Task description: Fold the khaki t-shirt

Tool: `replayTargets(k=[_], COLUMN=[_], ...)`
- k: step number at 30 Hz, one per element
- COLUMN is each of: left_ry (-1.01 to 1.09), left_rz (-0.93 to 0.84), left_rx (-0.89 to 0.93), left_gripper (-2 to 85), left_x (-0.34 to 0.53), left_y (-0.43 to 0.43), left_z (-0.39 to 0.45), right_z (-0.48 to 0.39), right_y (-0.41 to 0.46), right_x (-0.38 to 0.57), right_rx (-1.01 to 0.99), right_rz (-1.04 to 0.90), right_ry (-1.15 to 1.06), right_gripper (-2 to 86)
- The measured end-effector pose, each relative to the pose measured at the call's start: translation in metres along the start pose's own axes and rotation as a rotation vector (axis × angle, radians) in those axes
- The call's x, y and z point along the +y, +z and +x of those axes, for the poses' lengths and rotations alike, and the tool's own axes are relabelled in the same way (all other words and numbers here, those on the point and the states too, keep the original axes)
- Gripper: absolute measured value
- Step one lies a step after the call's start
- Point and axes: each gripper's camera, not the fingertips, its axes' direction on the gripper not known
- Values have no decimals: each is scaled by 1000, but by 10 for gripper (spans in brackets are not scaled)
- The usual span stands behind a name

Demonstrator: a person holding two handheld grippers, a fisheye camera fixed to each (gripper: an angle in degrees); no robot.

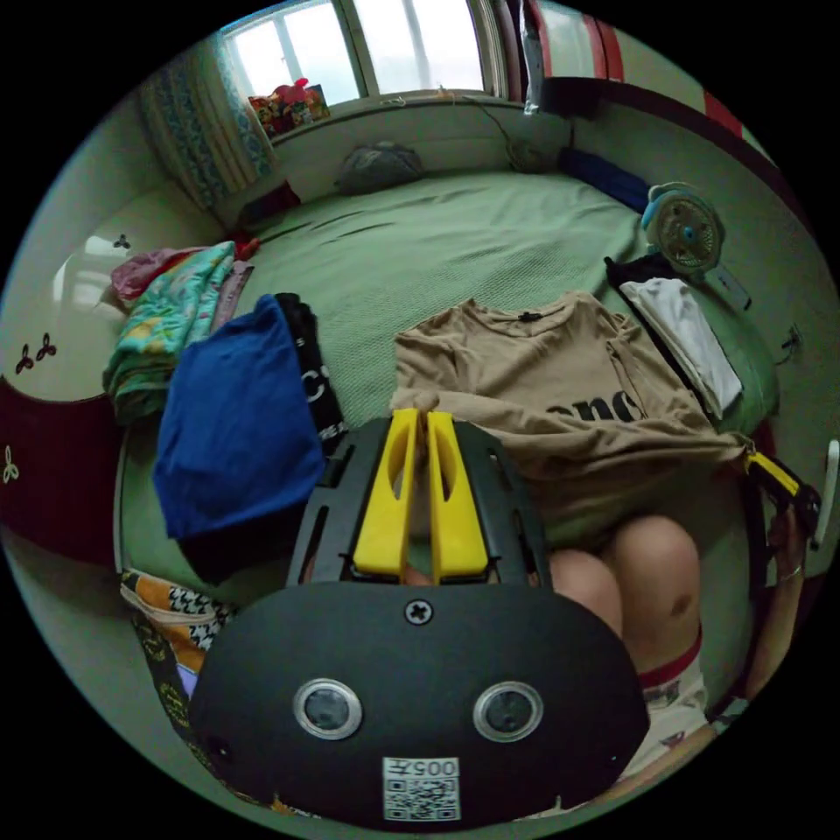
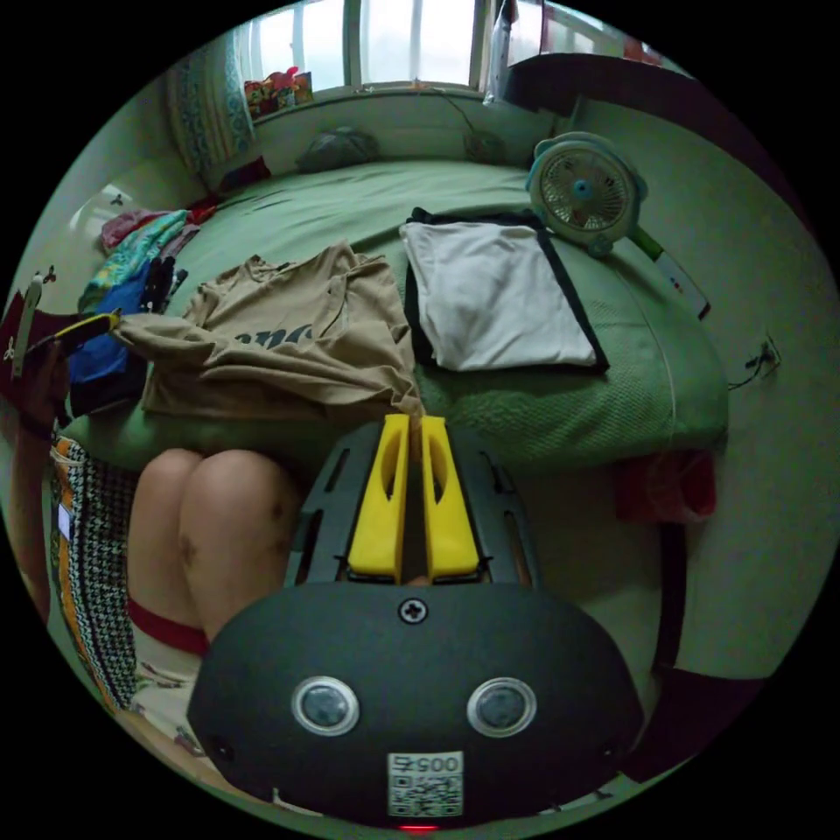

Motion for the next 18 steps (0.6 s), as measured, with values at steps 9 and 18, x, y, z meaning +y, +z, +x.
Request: replayTargets(k=[9,18], left_ry=[-19,17], left_rz=[65,77], left_rx=[111,104], left_gripper=[21,20], left_x=[133,208], left_y=[-121,-187], left_z=[-41,-59], right_z=[0,-16], right_y=[-86,-139], right_x=[51,90], right_rx=[25,84], right_rz=[109,57], right_ry=[-106,-320], right_gripper=[-11,-12])
